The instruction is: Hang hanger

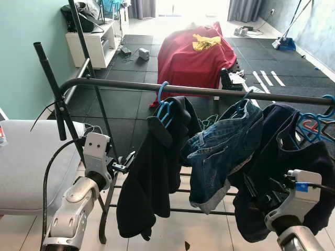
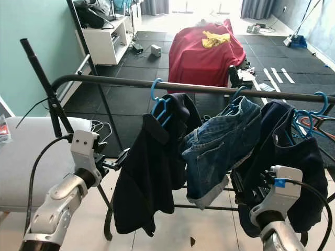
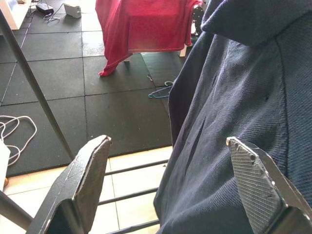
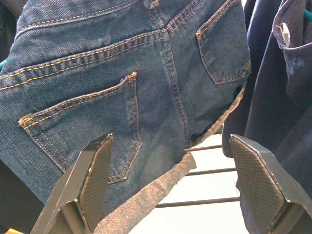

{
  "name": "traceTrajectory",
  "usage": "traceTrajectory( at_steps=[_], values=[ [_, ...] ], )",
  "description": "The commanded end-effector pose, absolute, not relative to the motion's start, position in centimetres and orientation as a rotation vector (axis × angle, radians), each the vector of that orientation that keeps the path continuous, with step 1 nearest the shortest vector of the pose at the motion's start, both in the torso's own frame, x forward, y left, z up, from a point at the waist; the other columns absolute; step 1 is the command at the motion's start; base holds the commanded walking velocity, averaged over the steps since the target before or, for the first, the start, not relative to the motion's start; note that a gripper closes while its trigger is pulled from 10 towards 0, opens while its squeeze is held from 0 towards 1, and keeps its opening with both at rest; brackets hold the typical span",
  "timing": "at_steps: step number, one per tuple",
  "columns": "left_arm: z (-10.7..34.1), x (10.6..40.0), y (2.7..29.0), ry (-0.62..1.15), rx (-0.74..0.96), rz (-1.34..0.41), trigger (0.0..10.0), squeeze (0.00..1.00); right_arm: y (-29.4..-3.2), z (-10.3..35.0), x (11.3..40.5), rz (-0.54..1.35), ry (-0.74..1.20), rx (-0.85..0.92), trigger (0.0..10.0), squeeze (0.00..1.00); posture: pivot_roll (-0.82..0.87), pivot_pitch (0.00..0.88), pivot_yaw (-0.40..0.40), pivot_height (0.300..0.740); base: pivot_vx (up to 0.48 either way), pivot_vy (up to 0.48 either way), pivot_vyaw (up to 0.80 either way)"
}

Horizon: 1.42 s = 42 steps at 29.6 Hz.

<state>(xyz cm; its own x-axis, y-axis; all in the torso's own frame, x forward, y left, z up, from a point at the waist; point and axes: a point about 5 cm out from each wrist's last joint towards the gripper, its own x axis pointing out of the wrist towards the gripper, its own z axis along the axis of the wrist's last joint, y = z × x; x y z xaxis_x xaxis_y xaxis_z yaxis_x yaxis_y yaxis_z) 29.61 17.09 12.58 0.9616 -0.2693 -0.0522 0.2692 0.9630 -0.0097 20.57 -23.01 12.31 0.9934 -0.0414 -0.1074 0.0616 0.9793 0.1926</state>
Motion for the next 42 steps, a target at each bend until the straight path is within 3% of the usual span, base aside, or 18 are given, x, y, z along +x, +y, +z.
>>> traceTrajectory(
  at_steps=[1,36,42],
  values=[
    [12.2,29.5,17.1,0.066,-0.017,-0.271,10.0,0.0,-23.2,12.1,20.5,-0.054,0.114,0.204,10.0,0.0,-0.03,0.112,-0.023,0.74,0.0,0.0,0.0],
    [12.6,29.3,16.6,0.046,-0.054,-0.316,10.0,0.0,-23.6,12.6,20.4,-0.06,0.103,0.208,10.0,0.0,-0.05,0.135,-0.029,0.74,0.0,0.0,0.0],
    [14.0,29.0,18.4,0.003,-0.065,-0.274,10.0,0.0,-25.9,16.4,20.5,-0.119,-0.032,0.04,10.0,0.0,-0.08,0.135,-0.021,0.74,0.0,0.0,0.0]
  ],
)
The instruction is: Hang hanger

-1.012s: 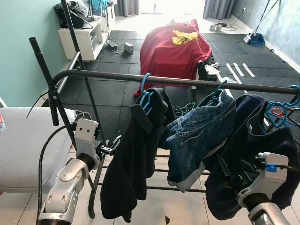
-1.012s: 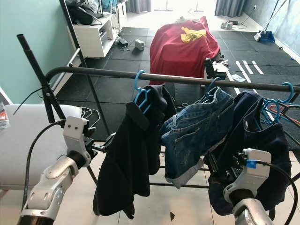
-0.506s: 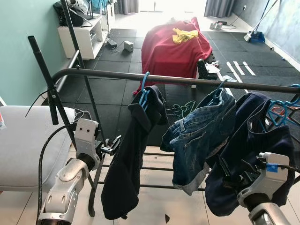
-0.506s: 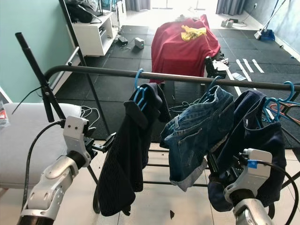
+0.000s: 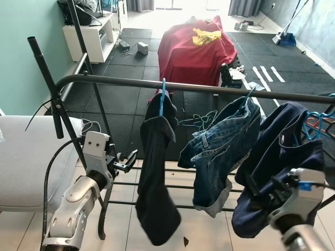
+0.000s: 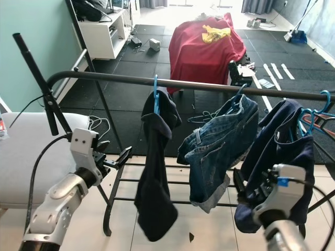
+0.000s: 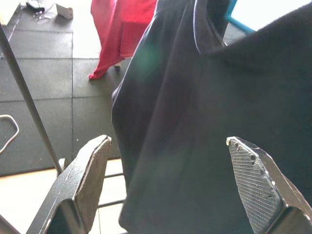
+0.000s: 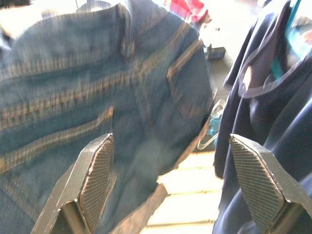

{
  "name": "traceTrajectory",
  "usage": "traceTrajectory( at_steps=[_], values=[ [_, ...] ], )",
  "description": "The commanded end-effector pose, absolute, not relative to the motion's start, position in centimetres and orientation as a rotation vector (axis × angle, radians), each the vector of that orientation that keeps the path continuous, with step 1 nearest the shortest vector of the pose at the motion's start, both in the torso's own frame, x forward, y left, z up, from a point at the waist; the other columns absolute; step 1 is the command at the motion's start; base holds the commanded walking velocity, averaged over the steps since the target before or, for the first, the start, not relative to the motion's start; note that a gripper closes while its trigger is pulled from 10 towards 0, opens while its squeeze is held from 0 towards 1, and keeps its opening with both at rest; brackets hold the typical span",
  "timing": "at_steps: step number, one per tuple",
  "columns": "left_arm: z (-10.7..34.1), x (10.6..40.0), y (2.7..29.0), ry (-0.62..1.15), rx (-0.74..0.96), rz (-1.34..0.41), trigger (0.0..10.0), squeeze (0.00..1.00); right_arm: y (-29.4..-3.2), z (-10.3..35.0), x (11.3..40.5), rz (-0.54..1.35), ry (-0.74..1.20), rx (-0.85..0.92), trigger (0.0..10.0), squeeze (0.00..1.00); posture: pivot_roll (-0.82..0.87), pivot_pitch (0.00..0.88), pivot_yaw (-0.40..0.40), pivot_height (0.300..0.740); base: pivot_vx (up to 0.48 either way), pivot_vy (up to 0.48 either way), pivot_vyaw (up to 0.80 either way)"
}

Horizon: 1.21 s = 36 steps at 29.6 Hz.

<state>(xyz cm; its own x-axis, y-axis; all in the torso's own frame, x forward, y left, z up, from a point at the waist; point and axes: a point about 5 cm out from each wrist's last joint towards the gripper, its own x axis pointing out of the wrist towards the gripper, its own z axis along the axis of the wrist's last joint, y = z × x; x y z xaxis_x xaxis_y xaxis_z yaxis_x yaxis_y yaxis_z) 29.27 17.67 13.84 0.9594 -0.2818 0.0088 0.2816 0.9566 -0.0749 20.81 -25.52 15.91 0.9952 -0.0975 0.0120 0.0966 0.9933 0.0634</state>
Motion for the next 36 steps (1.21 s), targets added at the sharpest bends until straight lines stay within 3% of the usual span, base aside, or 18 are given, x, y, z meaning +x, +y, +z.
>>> traceTrajectory(
  at_steps=[1,8,13,36],
  values=[
    [14.0,29.0,18.4,0.003,-0.065,-0.274,10.0,0.0,-25.9,16.4,20.5,-0.119,-0.032,0.04,10.0,0.0,-0.08,0.135,-0.021,0.74,0.0,0.0,0.0],
    [15.4,28.8,19.8,-0.049,-0.036,-0.188,10.0,0.0,-27.2,18.2,20.8,-0.128,-0.048,-0.101,10.0,0.0,-0.08,0.129,-0.037,0.74,0.0,0.0,0.0],
    [15.3,28.2,19.2,-0.048,-0.034,-0.231,10.0,0.0,-27.0,18.1,21.1,-0.116,-0.043,-0.118,10.0,0.0,-0.08,0.127,-0.037,0.74,0.0,0.0,0.0],
    [14.4,27.8,18.7,0.006,-0.041,-0.251,10.0,0.0,-28.0,20.9,22.4,-0.132,-0.098,-0.255,10.0,0.0,-0.08,0.114,-0.032,0.74,0.0,-0.433,0.0]
  ],
)
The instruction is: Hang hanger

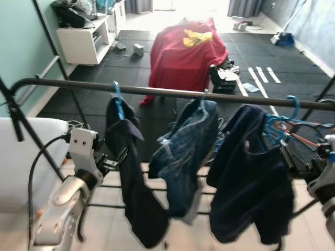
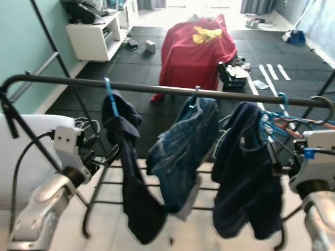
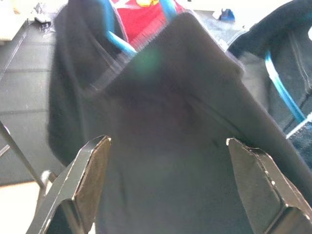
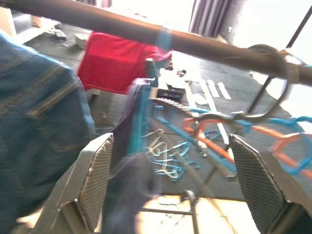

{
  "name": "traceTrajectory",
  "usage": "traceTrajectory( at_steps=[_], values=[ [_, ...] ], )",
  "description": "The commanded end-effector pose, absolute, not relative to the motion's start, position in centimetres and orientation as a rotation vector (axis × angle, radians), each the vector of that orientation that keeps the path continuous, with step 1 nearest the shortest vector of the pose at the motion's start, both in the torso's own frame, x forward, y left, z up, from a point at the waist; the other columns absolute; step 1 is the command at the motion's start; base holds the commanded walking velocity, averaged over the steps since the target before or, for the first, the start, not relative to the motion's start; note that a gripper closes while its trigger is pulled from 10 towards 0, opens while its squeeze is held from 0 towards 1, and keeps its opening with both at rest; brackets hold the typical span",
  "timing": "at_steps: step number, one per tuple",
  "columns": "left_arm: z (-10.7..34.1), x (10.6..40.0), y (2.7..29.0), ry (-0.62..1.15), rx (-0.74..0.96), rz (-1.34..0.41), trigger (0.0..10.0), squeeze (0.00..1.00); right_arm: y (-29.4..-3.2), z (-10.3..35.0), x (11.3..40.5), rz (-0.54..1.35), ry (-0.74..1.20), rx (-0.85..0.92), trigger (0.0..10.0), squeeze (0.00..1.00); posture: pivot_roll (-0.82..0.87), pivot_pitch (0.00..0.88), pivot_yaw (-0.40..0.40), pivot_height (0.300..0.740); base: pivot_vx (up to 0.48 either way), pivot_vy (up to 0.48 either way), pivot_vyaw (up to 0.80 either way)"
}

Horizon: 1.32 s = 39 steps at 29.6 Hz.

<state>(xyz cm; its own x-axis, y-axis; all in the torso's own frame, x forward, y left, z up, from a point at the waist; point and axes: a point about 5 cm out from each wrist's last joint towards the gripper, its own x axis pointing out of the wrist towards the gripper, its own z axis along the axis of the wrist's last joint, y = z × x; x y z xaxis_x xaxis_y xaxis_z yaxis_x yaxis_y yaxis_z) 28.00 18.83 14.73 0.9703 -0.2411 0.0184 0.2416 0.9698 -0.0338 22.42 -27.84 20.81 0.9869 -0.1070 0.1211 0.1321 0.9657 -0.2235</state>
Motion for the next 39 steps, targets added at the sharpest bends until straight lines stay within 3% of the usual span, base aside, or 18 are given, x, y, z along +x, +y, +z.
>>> traceTrajectory(
  at_steps=[1,16,20,25,30,39],
  values=[
    [14.4,27.8,18.7,0.006,-0.041,-0.251,10.0,0.0,-28.0,20.9,22.4,-0.132,-0.098,-0.255,10.0,0.0,-0.08,0.114,-0.032,0.74,0.0,-0.45,0.0],
    [14.3,28.1,18.6,0.014,-0.021,-0.207,10.0,0.0,-26.9,21.4,23.8,-0.053,-0.072,-0.224,10.0,0.0,-0.08,0.13,-0.028,0.74,0.0,-0.06,0.0],
    [15.4,28.5,19.3,-0.023,0.026,-0.146,10.0,0.0,-25.2,24.9,25.4,0.072,-0.236,-0.11,10.0,0.0,-0.07,0.13,-0.031,0.74,0.0,0.0,0.0],
    [15.4,28.6,19.6,-0.022,0.038,-0.122,10.0,0.0,-24.8,24.9,25.6,0.107,-0.235,-0.074,10.0,0.0,-0.07,0.13,-0.033,0.74,0.0,0.0,0.0],
    [14.8,28.7,20.6,0.009,0.079,-0.045,10.0,0.0,-21.8,21.3,27.5,0.233,-0.034,0.04,10.0,0.0,-0.07,0.135,-0.029,0.74,0.0,0.0,0.0],
    [15.0,28.7,20.5,0.004,0.084,-0.045,10.0,0.0,-20.8,18.6,30.1,0.222,0.127,0.027,10.0,0.0,-0.05,0.138,-0.03,0.74,0.0,0.0,0.0]
  ],
)
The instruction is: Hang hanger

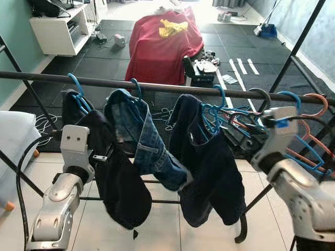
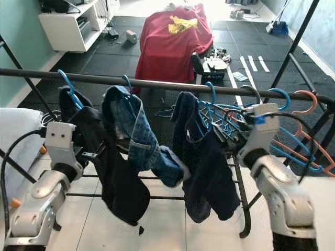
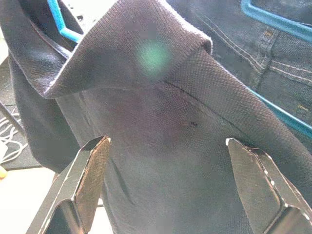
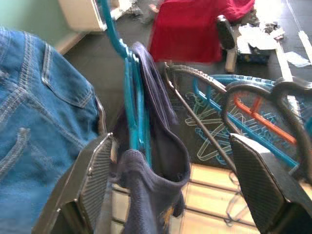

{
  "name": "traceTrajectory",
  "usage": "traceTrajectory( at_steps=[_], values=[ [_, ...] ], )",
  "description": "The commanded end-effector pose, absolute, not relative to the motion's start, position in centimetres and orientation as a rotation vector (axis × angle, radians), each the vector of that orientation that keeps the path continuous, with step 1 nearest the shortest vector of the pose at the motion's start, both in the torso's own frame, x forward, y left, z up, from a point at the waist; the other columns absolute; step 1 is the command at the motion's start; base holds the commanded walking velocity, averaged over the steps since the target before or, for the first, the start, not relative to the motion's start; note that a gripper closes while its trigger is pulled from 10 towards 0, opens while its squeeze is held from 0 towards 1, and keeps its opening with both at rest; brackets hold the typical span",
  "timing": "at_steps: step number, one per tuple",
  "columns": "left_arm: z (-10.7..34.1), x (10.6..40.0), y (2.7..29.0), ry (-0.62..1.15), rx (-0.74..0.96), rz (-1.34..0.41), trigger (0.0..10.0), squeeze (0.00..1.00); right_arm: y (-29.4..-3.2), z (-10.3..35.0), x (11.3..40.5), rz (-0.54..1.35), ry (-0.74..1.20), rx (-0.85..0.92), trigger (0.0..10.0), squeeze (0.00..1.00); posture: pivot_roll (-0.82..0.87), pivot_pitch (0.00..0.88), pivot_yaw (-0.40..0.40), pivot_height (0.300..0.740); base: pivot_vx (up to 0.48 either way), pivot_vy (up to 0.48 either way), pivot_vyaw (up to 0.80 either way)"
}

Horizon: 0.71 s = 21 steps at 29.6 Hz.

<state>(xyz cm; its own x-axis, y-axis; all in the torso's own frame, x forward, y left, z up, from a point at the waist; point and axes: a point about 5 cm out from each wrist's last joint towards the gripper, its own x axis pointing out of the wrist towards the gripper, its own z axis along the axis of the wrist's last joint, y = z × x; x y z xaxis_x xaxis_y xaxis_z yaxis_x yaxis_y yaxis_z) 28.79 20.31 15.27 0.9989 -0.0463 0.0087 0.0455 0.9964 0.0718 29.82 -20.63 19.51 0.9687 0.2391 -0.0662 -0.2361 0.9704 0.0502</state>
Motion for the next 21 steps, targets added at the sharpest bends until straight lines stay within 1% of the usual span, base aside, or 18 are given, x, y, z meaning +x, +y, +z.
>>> traceTrajectory(
  at_steps=[1,4,6,9,10,11,19,21],
  values=[
    [15.1,28.7,20.5,0.002,0.086,-0.046,10.0,0.0,-20.8,18.4,30.5,0.208,0.15,0.015,10.0,0.0,-0.05,0.138,-0.03,0.74,0.0,0.0,0.0],
    [15.1,28.7,20.5,0.002,0.086,-0.046,10.0,0.0,-20.8,18.4,30.5,0.208,0.15,0.015,10.0,0.0,-0.05,0.138,-0.03,0.74,0.0,0.0,0.0],
    [15.2,28.7,20.6,0.001,0.094,-0.041,10.0,0.0,-20.7,17.8,31.1,0.192,0.217,-0.009,10.0,0.0,-0.04,0.142,-0.031,0.74,0.0,0.0,0.0],
    [15.2,28.6,20.7,0.0,0.097,-0.039,10.0,0.0,-20.7,17.5,31.2,0.192,0.25,-0.027,10.0,0.0,-0.04,0.143,-0.032,0.74,0.0,0.0,0.0],
    [15.3,28.6,20.7,-0.001,0.099,-0.039,10.0,0.0,-20.6,17.3,31.2,0.201,0.271,-0.044,3.4,0.0,-0.04,0.143,-0.032,0.74,0.0,0.0,0.0],
    [15.3,28.6,20.6,-0.002,0.1,-0.039,10.0,0.0,-20.5,17.2,31.2,0.209,0.278,-0.049,0.0,0.0,-0.04,0.143,-0.032,0.74,0.0,0.0,0.0],
    [15.3,28.7,20.4,-0.003,0.1,-0.044,10.0,0.0,-21.1,17.5,31.0,0.204,0.265,-0.072,0.0,0.0,-0.04,0.141,-0.028,0.74,0.0,0.0,0.0],
    [15.3,28.8,20.4,-0.002,0.102,-0.044,10.0,0.0,-21.6,17.8,30.9,0.192,0.25,-0.09,0.0,0.0,-0.05,0.139,-0.028,0.74,0.0,0.0,0.0]
  ],
)
